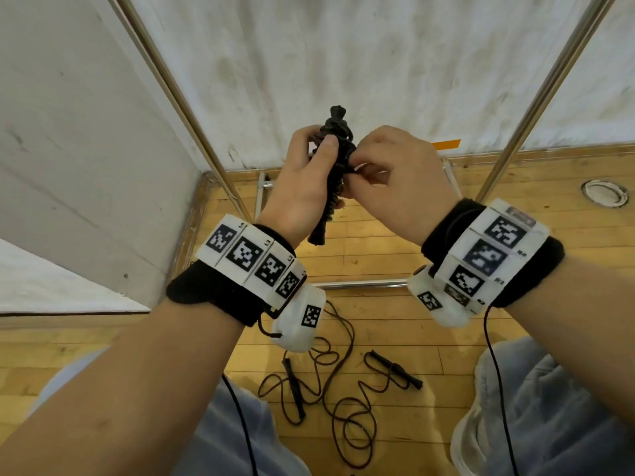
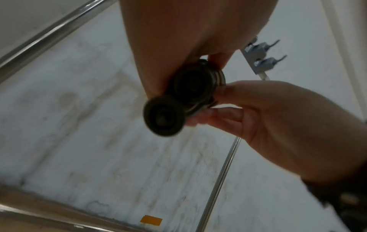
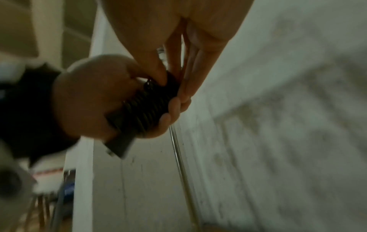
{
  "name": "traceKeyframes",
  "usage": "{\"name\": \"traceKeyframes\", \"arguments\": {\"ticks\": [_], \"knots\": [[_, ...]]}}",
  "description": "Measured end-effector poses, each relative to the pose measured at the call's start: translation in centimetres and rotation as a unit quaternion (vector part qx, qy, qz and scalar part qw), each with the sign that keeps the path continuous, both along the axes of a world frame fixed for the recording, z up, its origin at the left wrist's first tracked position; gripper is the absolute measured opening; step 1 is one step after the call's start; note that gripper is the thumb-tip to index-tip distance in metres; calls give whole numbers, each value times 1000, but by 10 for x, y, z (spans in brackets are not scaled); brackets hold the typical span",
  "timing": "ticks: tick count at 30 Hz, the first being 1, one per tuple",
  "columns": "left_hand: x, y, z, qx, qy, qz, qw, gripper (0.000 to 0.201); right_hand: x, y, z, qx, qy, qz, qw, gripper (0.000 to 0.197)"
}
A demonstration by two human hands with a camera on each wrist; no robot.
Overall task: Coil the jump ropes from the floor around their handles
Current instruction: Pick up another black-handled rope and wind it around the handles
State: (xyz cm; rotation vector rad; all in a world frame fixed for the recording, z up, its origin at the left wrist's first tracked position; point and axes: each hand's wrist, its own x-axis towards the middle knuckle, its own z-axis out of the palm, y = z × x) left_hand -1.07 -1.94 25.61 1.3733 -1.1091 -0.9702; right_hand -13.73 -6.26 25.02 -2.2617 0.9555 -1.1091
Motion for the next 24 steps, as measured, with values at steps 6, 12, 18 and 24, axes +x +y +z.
{"name": "traceKeyframes", "arguments": {"ticks": [6, 12, 18, 24], "knots": [[-4, 0, -3, -93, -131, 68, 985, 25, 6, 4, 5, 334, -186, 18, 924, 12], [-7, -4, -3, -98, -159, 96, 978, 12, 5, -8, 1, 384, -223, -59, 894, 22], [-8, -1, -5, -92, -126, 91, 983, 7, -7, -24, -6, 416, -245, -46, 874, 12], [-8, -5, -6, -43, -59, 50, 996, 15, 4, -18, -9, 407, -201, 1, 891, 16]]}}
